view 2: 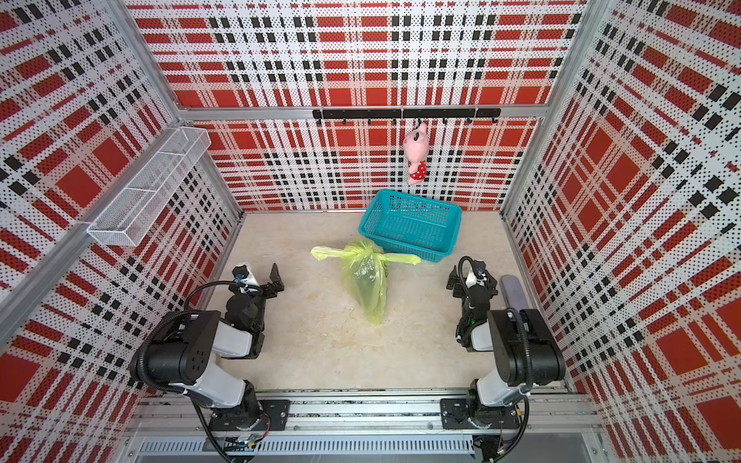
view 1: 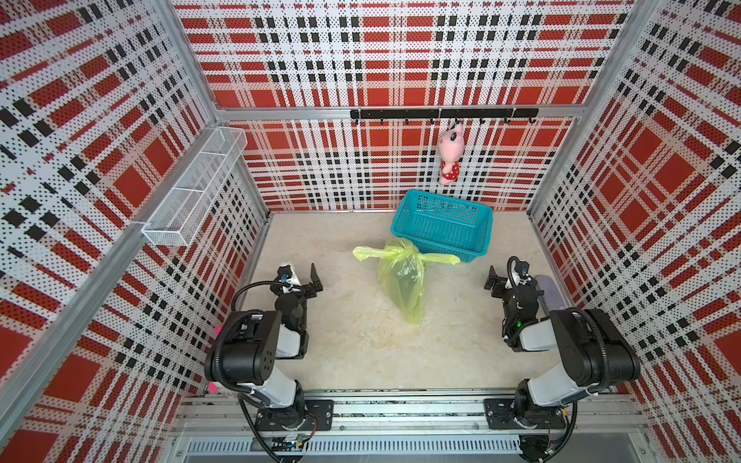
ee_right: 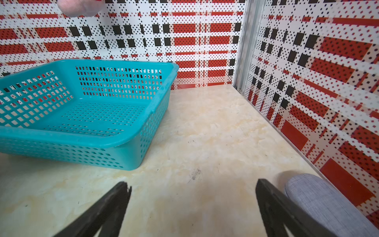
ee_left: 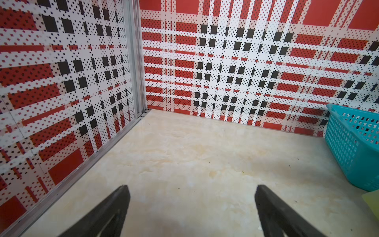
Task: Place the pineapple into a plastic bag & tie a knot
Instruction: Reset both arms
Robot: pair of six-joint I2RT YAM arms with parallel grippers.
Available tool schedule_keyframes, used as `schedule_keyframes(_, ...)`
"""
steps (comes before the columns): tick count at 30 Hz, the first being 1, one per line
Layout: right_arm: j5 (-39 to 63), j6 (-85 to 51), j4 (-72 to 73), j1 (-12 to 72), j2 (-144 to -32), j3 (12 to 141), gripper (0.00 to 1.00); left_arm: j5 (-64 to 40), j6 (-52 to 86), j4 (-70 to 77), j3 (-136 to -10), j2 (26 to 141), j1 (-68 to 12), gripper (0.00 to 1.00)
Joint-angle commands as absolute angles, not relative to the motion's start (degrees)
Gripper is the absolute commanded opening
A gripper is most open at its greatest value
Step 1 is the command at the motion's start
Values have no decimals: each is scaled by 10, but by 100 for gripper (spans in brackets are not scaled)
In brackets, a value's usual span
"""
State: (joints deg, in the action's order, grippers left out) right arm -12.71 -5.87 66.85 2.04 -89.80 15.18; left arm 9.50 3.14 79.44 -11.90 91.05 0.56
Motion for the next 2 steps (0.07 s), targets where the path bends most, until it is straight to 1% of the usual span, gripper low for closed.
schedule_keyframes(1, -132, -47, 673, 26, -899, 160, 100, 101, 22, 798, -123, 904, 4, 98)
schedule_keyframes(2, -132, -46, 676, 26, -901, 159, 100, 102, 22, 798, -123, 904, 5, 98)
